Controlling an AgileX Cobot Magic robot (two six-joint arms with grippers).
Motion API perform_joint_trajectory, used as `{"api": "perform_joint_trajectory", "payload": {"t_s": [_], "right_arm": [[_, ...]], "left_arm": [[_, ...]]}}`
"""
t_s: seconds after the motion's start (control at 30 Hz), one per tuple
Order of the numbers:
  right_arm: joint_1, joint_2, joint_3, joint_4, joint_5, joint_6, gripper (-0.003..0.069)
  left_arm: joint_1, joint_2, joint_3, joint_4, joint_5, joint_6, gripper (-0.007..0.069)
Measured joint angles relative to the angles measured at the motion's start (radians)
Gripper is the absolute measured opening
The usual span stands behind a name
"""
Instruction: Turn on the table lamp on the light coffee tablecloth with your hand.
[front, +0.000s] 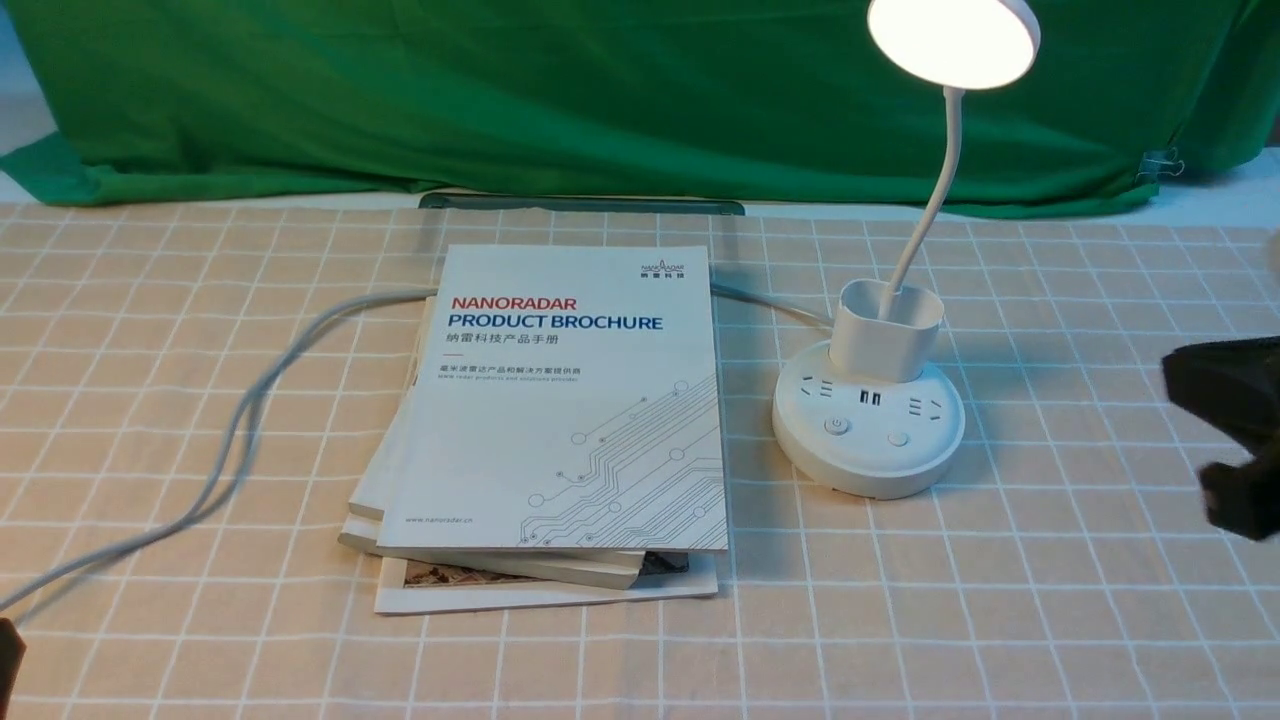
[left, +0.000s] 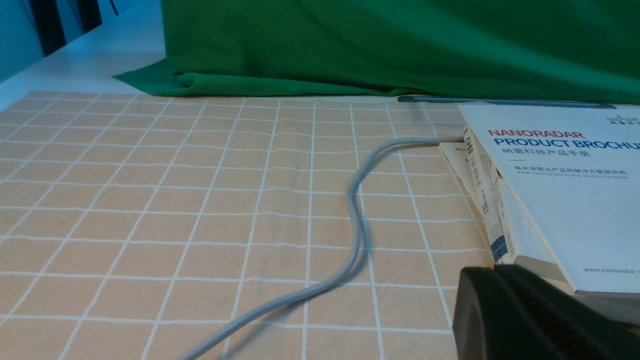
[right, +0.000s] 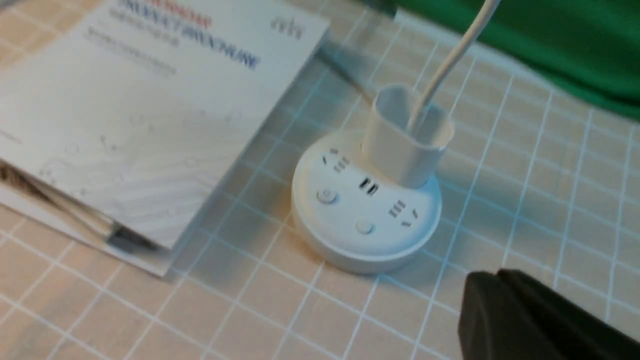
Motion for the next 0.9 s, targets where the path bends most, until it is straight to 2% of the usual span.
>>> {"api": "perform_joint_trajectory", "payload": {"t_s": [0.27,0.63,0.7,0.8,0.9], "right_arm": [[0.0,-0.335,0.174,0.0,-0.053,0.088,0.0064],[0.0,-0.441,0.217,-0.001,-0.084,0.094,0.0092],[0.0,-0.461,0.256,-0.001,-0.151,0.094,0.0097],[-0.007,-0.498,0.372,-0.001,-0.347,0.094,0.0104],[-0.07,-0.542,0.501,-0.001,-0.504,0.094,0.0111]], "left_arm": [[0.0,0.0,0.0,0.0,0.0,0.0,0.0021],[0.0,0.0,0.0,0.0,0.0,0.0,0.0021],[0.0,0.0,0.0,0.0,0.0,0.0,0.0021],[0.0,0.0,0.0,0.0,0.0,0.0,0.0021],[0.0,0.0,0.0,0.0,0.0,0.0,0.0021]]}}
